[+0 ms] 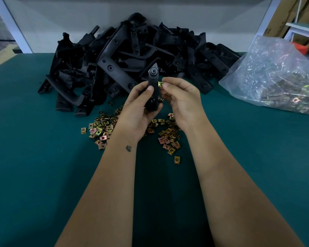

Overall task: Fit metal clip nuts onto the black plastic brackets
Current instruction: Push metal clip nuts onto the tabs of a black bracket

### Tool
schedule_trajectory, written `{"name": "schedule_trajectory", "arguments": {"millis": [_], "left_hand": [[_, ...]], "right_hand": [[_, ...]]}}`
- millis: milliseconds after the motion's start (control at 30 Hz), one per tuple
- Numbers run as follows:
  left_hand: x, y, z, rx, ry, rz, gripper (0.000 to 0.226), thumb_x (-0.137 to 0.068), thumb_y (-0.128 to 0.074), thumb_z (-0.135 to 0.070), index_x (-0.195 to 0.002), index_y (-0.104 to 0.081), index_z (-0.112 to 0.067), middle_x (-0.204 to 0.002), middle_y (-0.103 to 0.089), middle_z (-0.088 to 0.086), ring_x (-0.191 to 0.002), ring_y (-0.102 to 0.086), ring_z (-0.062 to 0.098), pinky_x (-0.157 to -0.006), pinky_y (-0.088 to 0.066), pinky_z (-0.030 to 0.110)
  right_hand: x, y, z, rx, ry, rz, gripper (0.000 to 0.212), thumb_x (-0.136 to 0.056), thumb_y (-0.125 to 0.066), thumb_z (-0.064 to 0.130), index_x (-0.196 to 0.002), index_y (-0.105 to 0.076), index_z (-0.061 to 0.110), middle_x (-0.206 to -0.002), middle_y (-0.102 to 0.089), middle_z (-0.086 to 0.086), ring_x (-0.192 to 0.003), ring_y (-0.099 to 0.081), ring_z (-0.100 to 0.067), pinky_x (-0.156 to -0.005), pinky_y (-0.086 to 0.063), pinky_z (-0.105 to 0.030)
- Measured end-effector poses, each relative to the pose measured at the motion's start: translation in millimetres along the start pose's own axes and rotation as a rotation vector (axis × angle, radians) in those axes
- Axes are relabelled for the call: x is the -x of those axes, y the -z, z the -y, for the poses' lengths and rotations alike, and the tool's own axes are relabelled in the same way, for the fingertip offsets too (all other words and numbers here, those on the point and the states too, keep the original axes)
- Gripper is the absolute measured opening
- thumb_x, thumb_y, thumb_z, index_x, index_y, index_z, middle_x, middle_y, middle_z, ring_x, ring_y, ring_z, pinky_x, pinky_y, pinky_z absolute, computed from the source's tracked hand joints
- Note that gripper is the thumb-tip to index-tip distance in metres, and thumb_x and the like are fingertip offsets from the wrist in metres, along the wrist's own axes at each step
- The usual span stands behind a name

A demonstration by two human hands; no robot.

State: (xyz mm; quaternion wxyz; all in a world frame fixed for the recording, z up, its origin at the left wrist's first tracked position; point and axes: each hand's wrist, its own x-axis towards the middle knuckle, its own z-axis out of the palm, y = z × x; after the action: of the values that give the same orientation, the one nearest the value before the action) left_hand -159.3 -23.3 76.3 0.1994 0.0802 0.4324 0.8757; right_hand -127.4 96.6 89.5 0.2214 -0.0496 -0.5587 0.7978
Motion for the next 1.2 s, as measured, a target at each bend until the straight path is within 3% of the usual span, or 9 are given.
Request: {"name": "schedule_trajectory", "arguments": {"millis": [300,500,667,833,1067,1200], "left_hand": [[0.0,-3.1,1.6,-0.028,-0.019,-0.021,0.014,-0.097,-0.061,-0.011,-0.096,-0.069,-0.022,-0.103,-0.073,0.000,-0.101,-0.068,0.017,-0.075,-0.058,0.030],[0.5,-2.1,0.4,-0.035,-0.027,-0.024,0.014,-0.097,-0.060,-0.010,-0.097,-0.069,-0.022,-0.106,-0.071,0.002,-0.100,-0.066,0.018,-0.073,-0.057,0.028],[0.6,-1.1,-0.7,-0.002,-0.041,-0.011,0.013,-0.097,-0.060,-0.011,-0.103,-0.068,-0.020,-0.115,-0.069,0.005,-0.104,-0.065,0.018,-0.075,-0.056,0.028],[1.0,-2.1,0.4,-0.036,-0.037,-0.011,0.016,-0.097,-0.061,-0.010,-0.095,-0.071,-0.023,-0.104,-0.073,0.000,-0.099,-0.068,0.016,-0.076,-0.057,0.029],[2.0,-2.1,0.1,-0.086,-0.077,0.004,0.016,-0.097,-0.059,-0.008,-0.101,-0.069,-0.020,-0.095,-0.074,-0.005,-0.089,-0.070,0.010,-0.078,-0.057,0.028],[2.2,-2.4,1.7,-0.158,-0.093,0.015,0.018,-0.097,-0.059,-0.008,-0.102,-0.069,-0.022,-0.100,-0.073,-0.004,-0.092,-0.069,0.010,-0.077,-0.056,0.027]], "right_hand": [[-0.3,-3.0,-1.4,-0.019,-0.042,-0.058,0.016,-0.086,-0.066,-0.004,-0.085,-0.072,0.010,-0.083,-0.070,-0.008,-0.080,-0.064,-0.019,-0.075,-0.052,-0.027],[0.0,-6.4,-3.1,-0.026,-0.045,-0.039,0.017,-0.086,-0.065,-0.005,-0.084,-0.072,0.010,-0.085,-0.071,-0.009,-0.085,-0.063,-0.023,-0.081,-0.051,-0.031],[-1.4,-2.1,-3.4,-0.119,-0.062,-0.073,0.015,-0.088,-0.062,-0.006,-0.087,-0.070,0.007,-0.077,-0.071,-0.003,-0.071,-0.065,-0.013,-0.069,-0.052,-0.024],[-0.5,-1.5,-4.1,-0.082,-0.059,-0.030,0.017,-0.087,-0.064,-0.005,-0.085,-0.072,0.010,-0.085,-0.072,-0.006,-0.079,-0.065,-0.016,-0.072,-0.052,-0.025],[-1.2,0.0,-5.9,-0.117,-0.111,-0.017,0.013,-0.089,-0.063,-0.002,-0.094,-0.072,0.007,-0.088,-0.073,-0.009,-0.081,-0.067,-0.018,-0.076,-0.054,-0.026],[0.2,-2.0,-5.3,-0.118,-0.176,0.040,0.008,-0.092,-0.062,0.004,-0.092,-0.070,0.006,-0.081,-0.072,-0.007,-0.072,-0.068,-0.014,-0.064,-0.054,-0.024]]}}
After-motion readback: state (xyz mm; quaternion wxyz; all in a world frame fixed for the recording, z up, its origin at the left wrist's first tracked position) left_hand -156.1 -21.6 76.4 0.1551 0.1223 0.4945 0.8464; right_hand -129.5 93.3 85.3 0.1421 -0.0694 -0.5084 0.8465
